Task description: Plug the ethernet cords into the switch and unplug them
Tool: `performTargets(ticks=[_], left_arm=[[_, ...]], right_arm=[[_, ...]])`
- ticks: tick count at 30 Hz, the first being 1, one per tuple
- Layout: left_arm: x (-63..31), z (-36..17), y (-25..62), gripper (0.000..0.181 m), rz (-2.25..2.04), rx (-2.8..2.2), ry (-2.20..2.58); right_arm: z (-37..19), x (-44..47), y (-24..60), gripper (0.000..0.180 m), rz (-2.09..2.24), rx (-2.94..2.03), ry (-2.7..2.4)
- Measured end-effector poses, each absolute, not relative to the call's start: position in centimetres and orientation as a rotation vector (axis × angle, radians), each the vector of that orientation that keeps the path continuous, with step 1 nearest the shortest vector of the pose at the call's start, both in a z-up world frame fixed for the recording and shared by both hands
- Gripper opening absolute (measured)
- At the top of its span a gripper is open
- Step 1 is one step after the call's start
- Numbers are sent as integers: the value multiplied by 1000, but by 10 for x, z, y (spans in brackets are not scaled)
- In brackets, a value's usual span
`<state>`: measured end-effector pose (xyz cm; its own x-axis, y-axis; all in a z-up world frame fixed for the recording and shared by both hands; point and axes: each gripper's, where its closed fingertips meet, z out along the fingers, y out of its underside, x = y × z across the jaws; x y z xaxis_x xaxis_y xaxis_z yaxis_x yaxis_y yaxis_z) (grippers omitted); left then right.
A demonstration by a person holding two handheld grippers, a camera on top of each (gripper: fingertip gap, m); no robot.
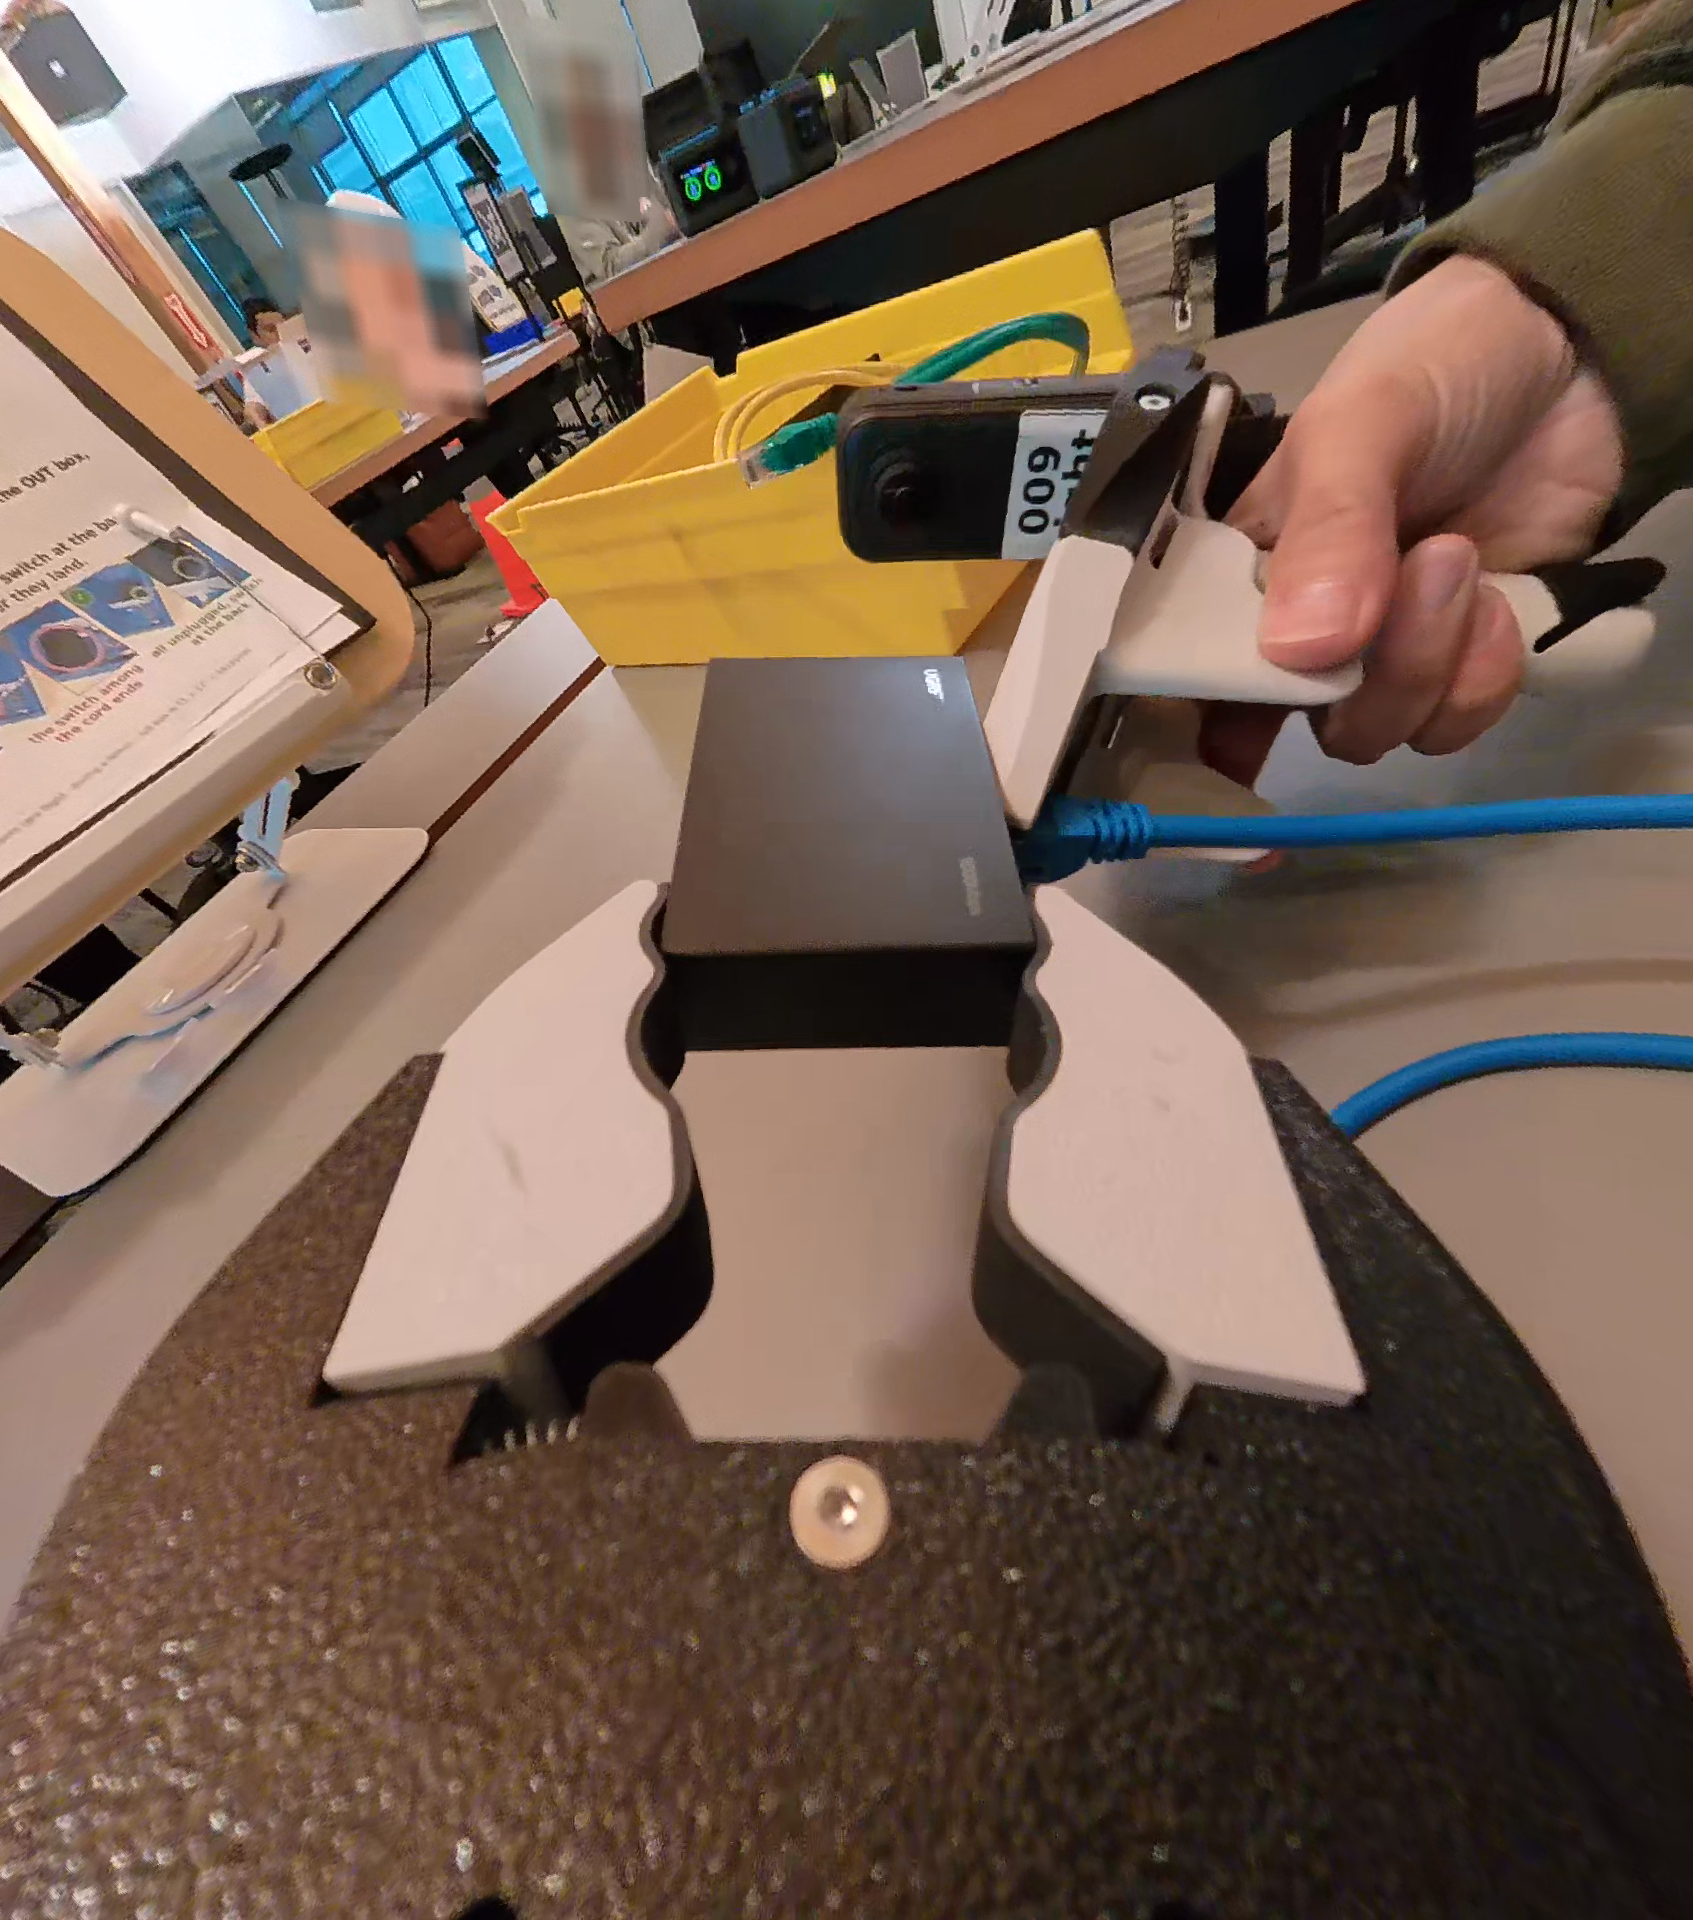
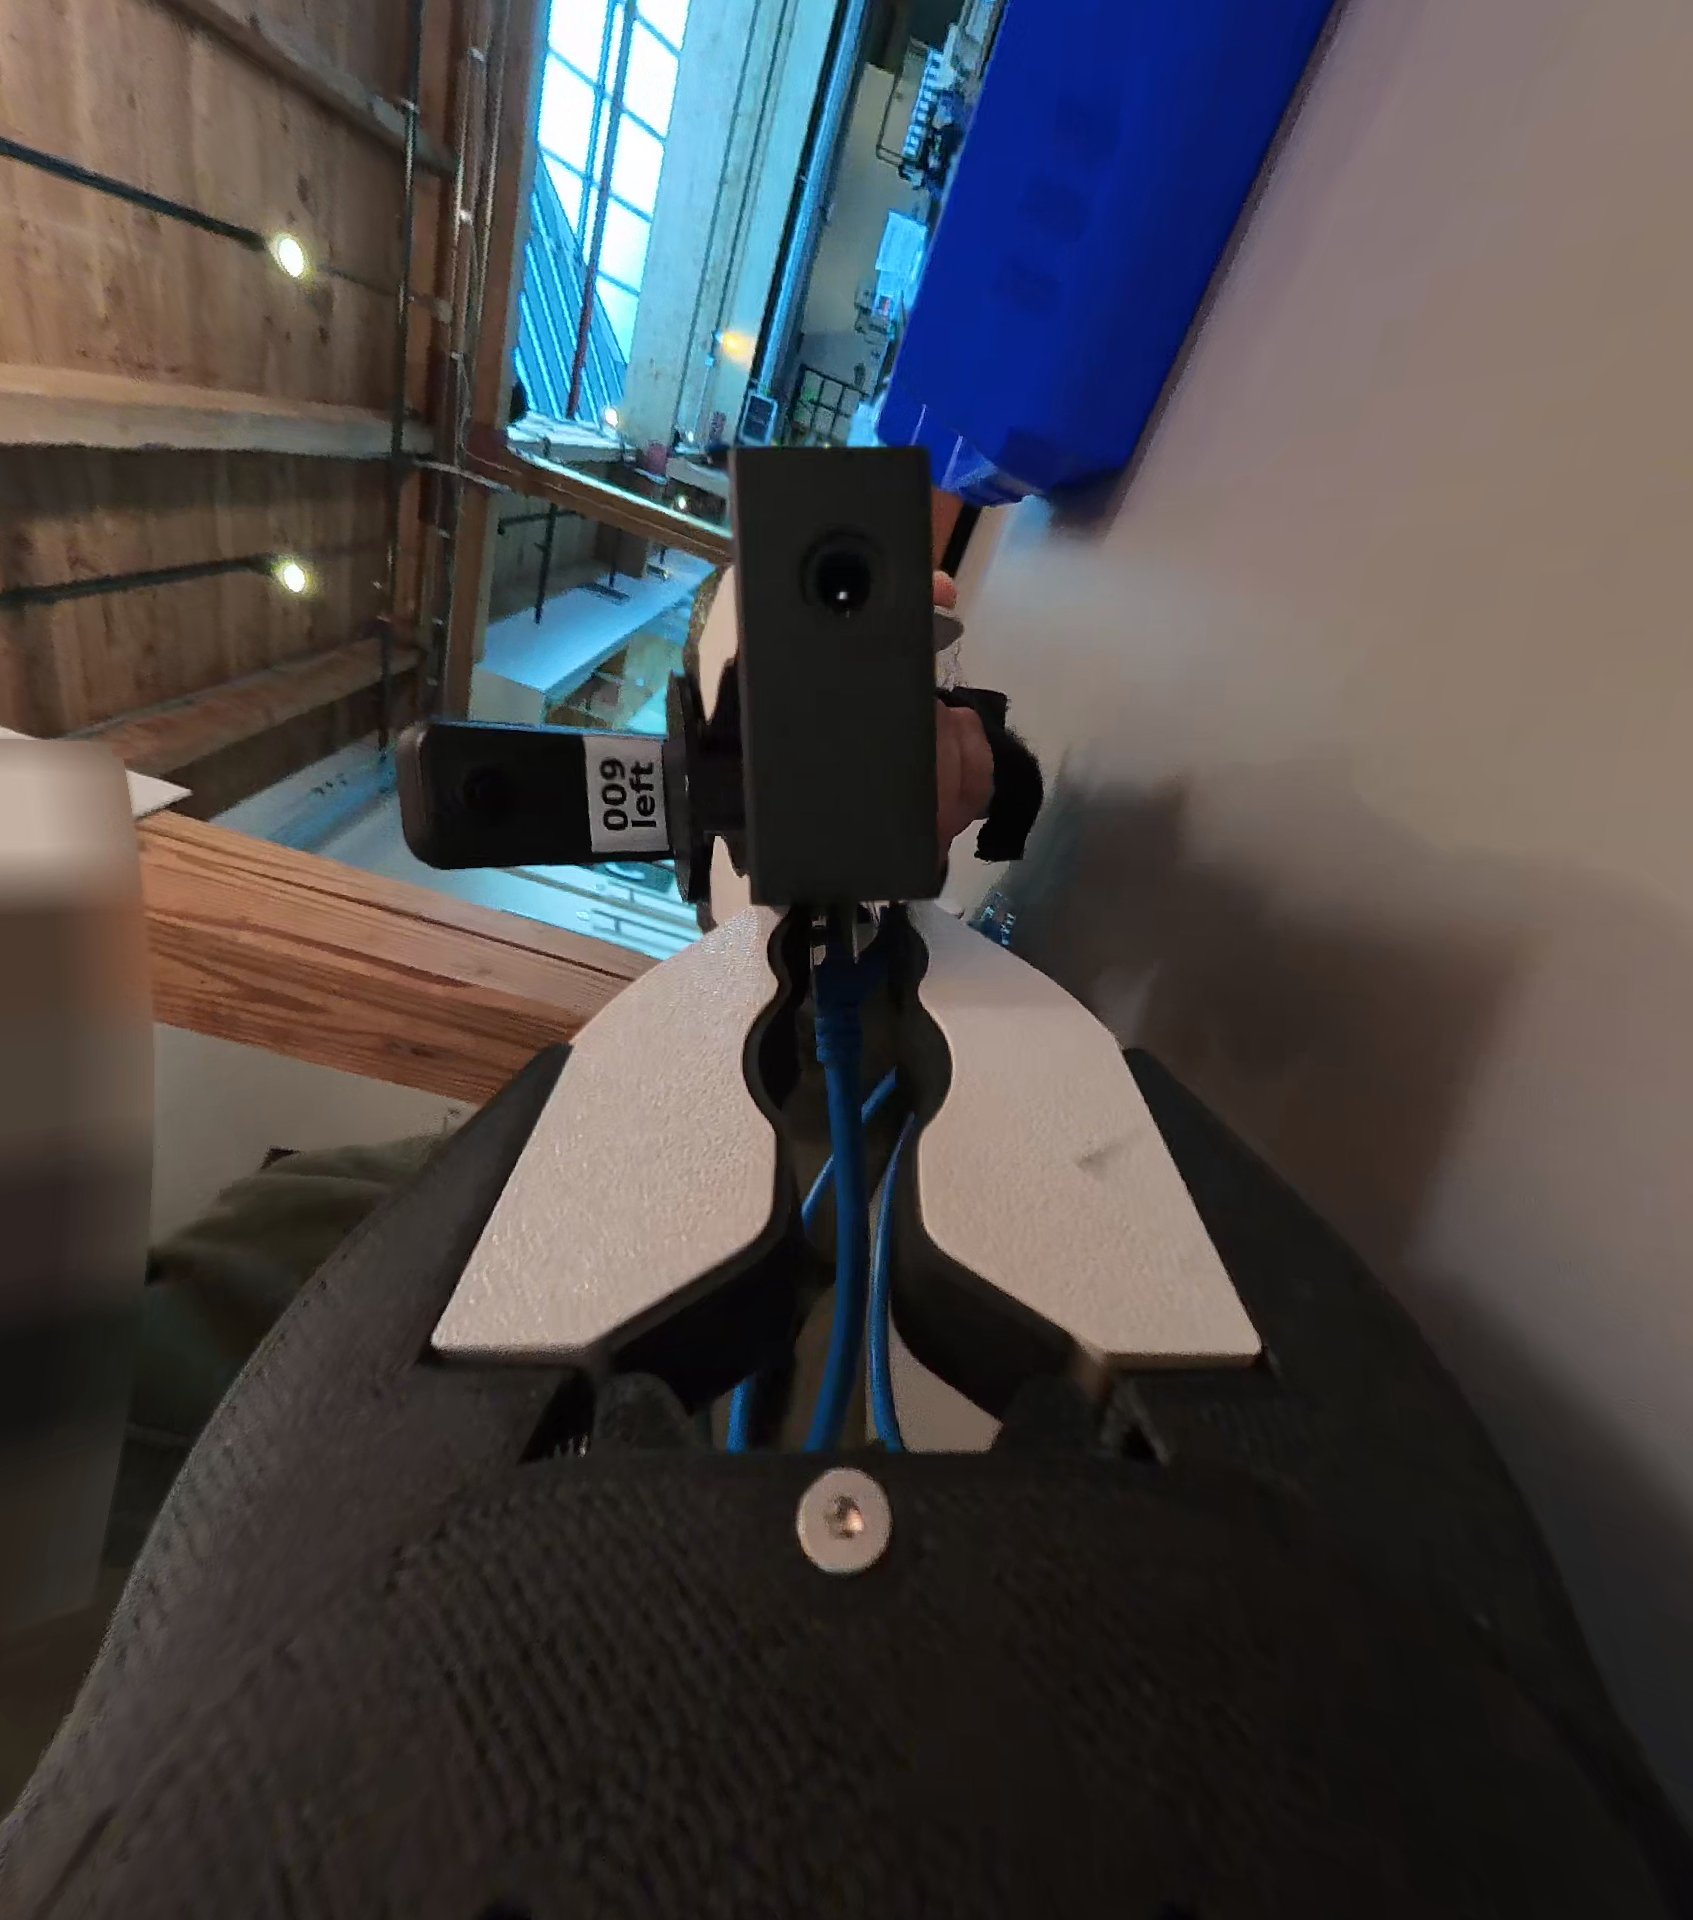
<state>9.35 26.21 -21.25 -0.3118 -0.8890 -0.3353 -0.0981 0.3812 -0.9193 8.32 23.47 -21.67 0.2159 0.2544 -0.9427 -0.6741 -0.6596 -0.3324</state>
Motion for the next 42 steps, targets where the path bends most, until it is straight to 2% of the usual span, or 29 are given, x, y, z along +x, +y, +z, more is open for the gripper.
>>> performTargets(ticks=[9,23,32,37,42], left_arm=[[94,-219,266,61,-1018,-925,1721],[96,-230,270,61,-1127,-1069,1714],[94,-219,267,61,-1050,-932,1689],[90,-207,261,61,-924,-741,1681],[91,-211,258,61,-969,-776,1709]], right_arm=[[-222,84,239,14,1519,-1729,335],[-227,86,241,14,1252,-1822,109],[-221,83,237,14,1247,-1812,50],[-215,79,232,15,1429,-1744,167],[-217,78,228,15,1436,-1744,189]])
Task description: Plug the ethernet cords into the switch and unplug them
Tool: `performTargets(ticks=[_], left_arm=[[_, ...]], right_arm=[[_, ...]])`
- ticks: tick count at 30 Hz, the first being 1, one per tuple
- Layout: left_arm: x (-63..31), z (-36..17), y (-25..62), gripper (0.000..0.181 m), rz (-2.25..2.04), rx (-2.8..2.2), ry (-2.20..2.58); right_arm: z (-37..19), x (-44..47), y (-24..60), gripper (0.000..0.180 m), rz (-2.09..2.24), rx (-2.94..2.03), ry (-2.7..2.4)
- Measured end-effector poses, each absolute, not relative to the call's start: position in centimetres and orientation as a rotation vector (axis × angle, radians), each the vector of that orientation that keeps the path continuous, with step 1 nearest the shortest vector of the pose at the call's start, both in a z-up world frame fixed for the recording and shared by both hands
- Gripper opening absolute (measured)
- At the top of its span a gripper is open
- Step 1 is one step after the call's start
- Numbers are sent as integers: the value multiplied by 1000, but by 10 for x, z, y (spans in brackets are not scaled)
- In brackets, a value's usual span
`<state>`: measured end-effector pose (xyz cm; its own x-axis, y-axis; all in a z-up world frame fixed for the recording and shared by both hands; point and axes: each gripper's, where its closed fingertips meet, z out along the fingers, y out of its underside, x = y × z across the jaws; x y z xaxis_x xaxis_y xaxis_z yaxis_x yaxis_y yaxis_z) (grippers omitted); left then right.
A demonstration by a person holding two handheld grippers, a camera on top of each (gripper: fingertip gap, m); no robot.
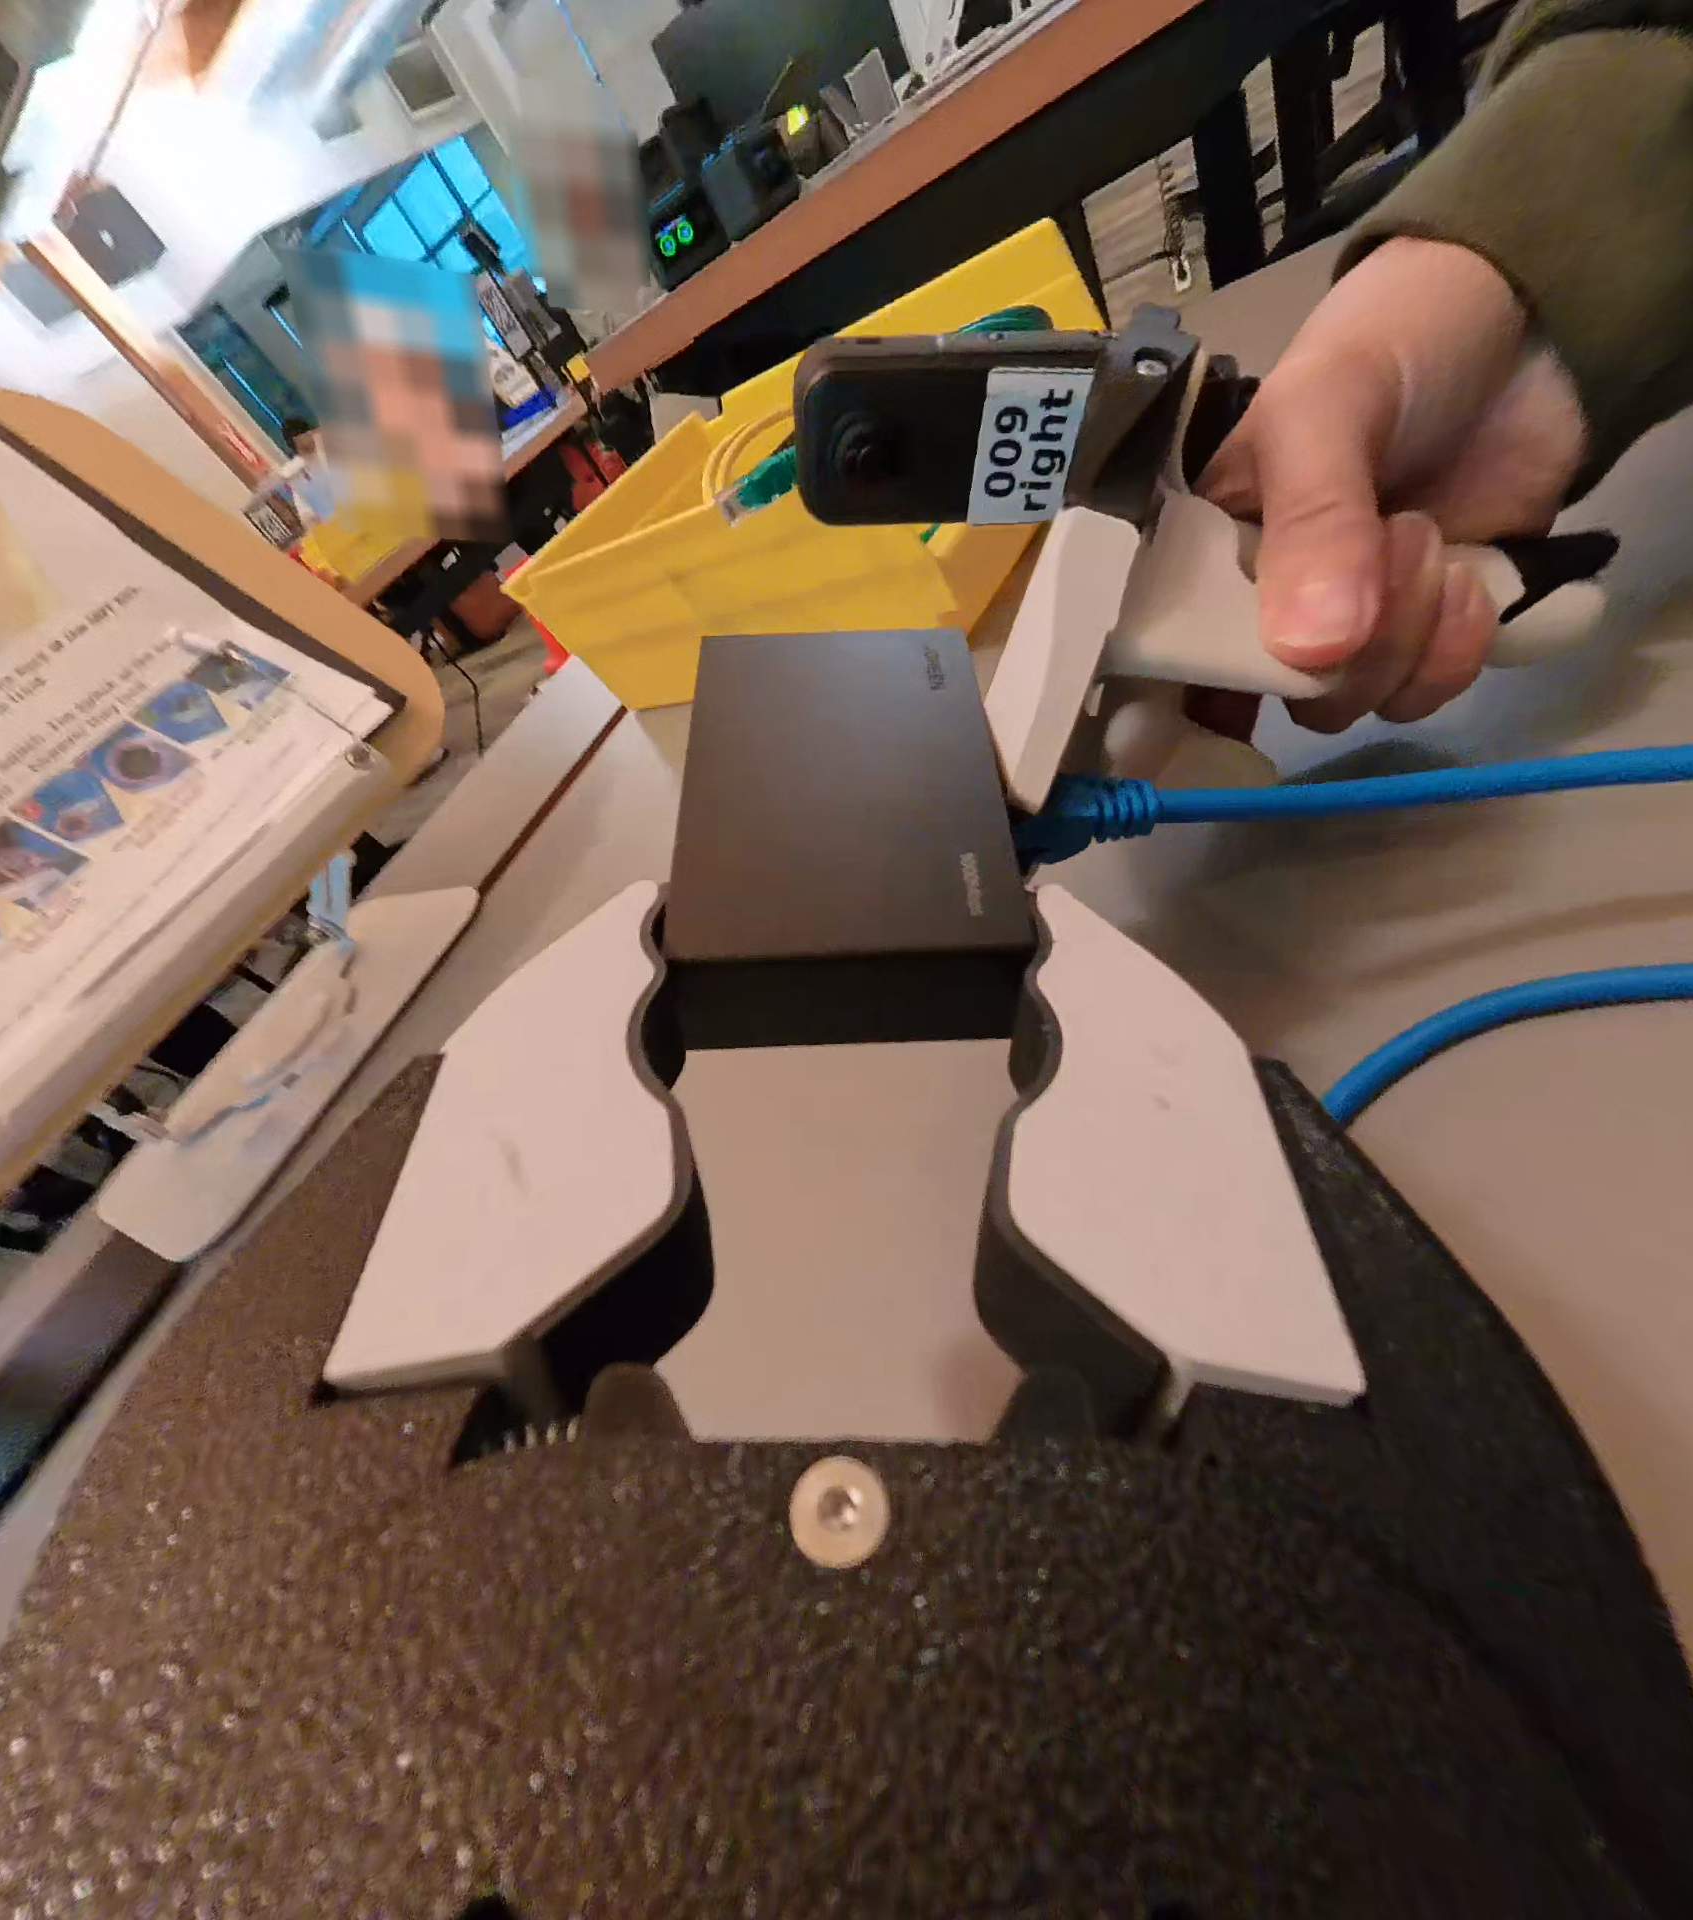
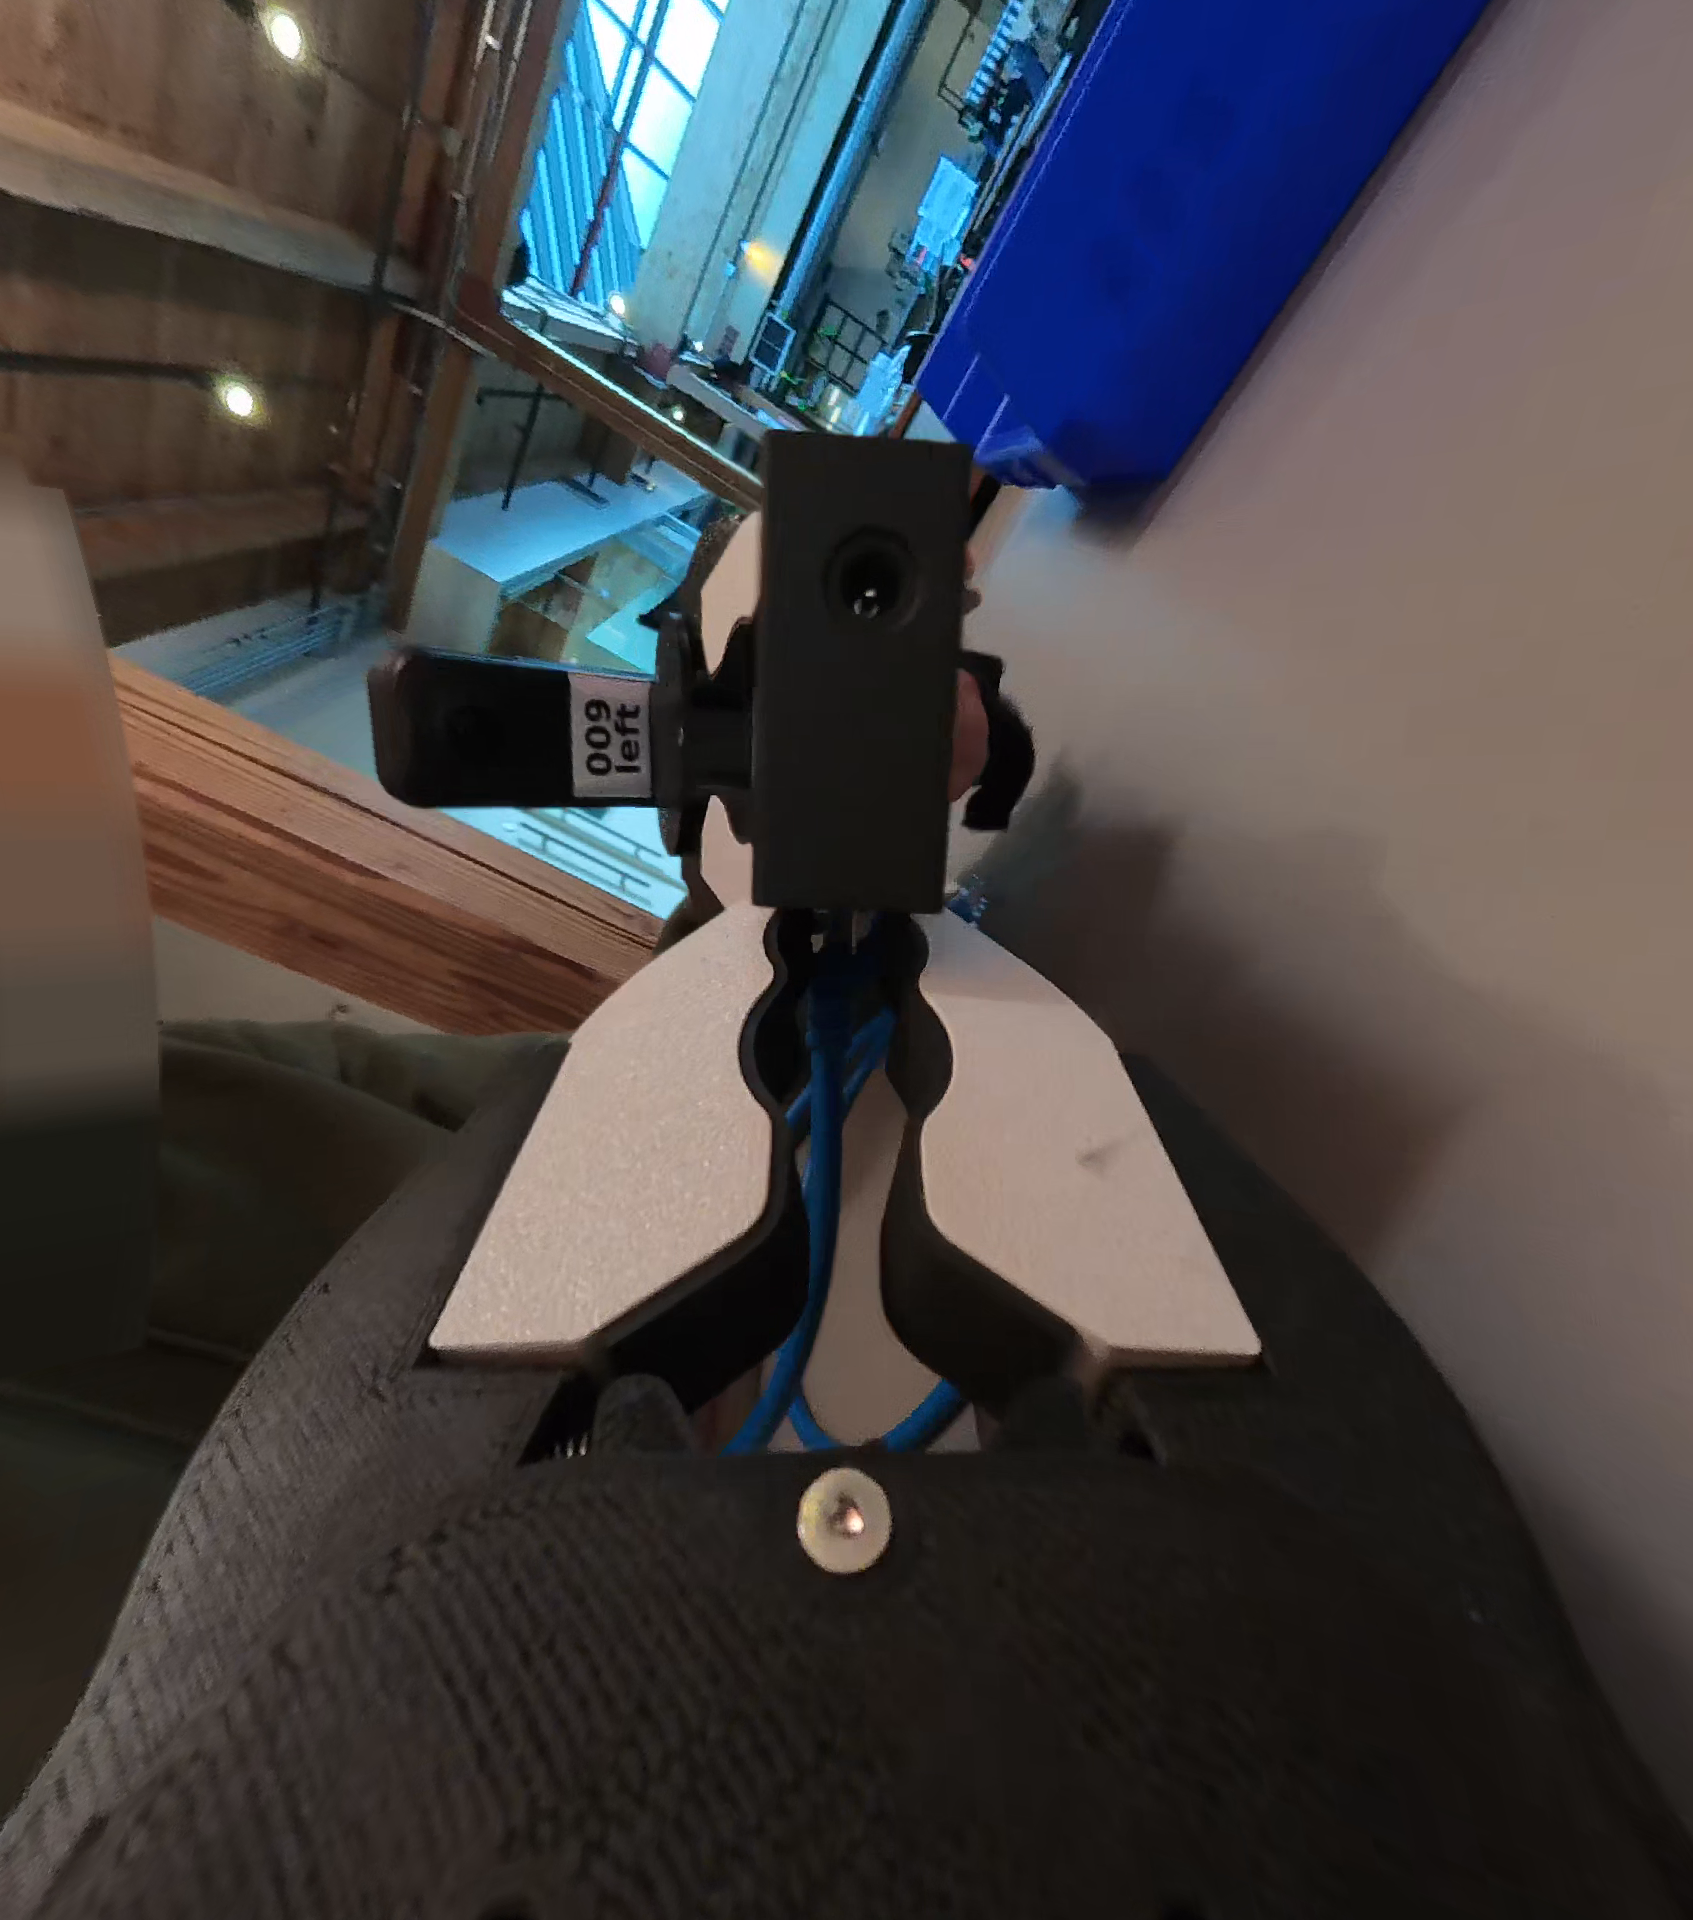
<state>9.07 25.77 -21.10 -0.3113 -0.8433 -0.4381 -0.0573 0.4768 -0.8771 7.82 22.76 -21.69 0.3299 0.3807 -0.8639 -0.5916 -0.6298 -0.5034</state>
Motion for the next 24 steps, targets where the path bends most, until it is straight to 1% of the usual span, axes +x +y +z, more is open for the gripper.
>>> performTargets(ticks=[3,11,15,19,24], left_arm=[[94,-214,261,61,-1023,-879,1693],[92,-211,261,61,-955,-774,1659],[96,-217,262,61,-1035,-920,1660],[96,-216,265,61,-994,-915,1646],[95,-218,264,61,-1132,-1017,1640]], right_arm=[[-217,83,231,15,1419,-1730,222],[-217,81,232,14,1427,-1737,225],[-218,86,232,14,1414,-1753,232],[-218,87,235,15,1393,-1768,211],[-216,85,234,14,1398,-1775,191]])
